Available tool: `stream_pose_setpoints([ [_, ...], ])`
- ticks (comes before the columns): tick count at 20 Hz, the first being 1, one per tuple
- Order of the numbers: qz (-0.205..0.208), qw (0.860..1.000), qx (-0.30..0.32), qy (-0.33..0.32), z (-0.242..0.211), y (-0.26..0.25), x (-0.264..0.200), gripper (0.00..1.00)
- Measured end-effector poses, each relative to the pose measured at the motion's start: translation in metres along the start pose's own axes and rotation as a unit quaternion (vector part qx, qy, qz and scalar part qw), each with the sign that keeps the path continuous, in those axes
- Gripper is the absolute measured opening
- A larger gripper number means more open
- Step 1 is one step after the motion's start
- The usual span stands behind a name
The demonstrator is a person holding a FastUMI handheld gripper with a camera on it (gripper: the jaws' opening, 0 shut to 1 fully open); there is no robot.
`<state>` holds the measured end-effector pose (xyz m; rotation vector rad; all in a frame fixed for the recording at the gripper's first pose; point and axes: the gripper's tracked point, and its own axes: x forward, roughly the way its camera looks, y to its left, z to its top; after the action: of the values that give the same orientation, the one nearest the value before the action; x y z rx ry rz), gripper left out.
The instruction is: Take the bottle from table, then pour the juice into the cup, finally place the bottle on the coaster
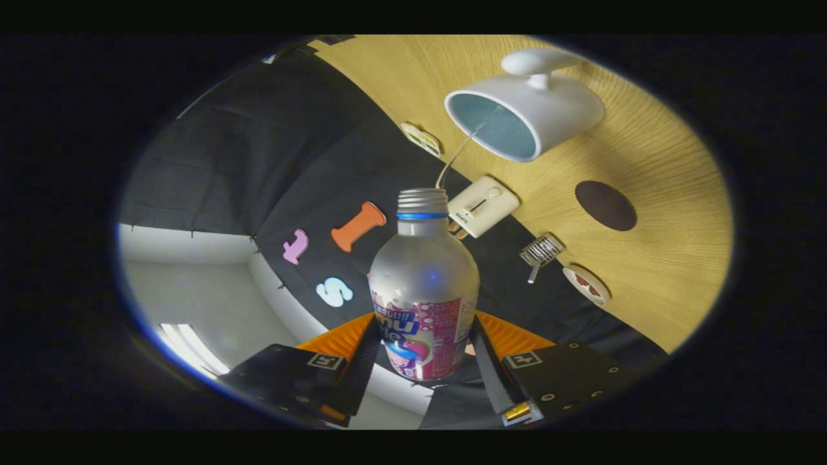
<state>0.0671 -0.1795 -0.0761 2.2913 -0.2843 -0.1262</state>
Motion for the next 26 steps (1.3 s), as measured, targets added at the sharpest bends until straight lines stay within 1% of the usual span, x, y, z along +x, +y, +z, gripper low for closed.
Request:
stream_pose_setpoints([
  [3,0.012,1.000,0.012,-0.002,-0.001,0.002,0.001,0.75],
  [5,0.017,1.000,0.007,-0.002,-0.001,0.000,0.002,0.75],
  [9,0.011,1.000,0.016,-0.015,0.010,-0.008,0.006,0.75],
  [13,0.009,1.000,0.011,-0.022,0.020,-0.019,0.010,0.75],
  [16,0.008,0.999,-0.010,-0.036,0.032,-0.025,0.008,0.75],
  [17,0.013,0.999,-0.027,-0.041,0.037,-0.025,0.007,0.75],
  [19,0.008,0.996,-0.076,-0.038,0.038,-0.032,0.010,0.75],
  [22,0.012,0.984,-0.173,-0.027,0.040,-0.038,0.010,0.75],
  [24,0.029,0.969,-0.244,-0.018,0.038,-0.030,0.011,0.75],
  [25,0.037,0.959,-0.282,-0.014,0.035,-0.025,0.013,0.75],
  [26,0.041,0.945,-0.324,-0.010,0.031,-0.021,0.015,0.75],
])
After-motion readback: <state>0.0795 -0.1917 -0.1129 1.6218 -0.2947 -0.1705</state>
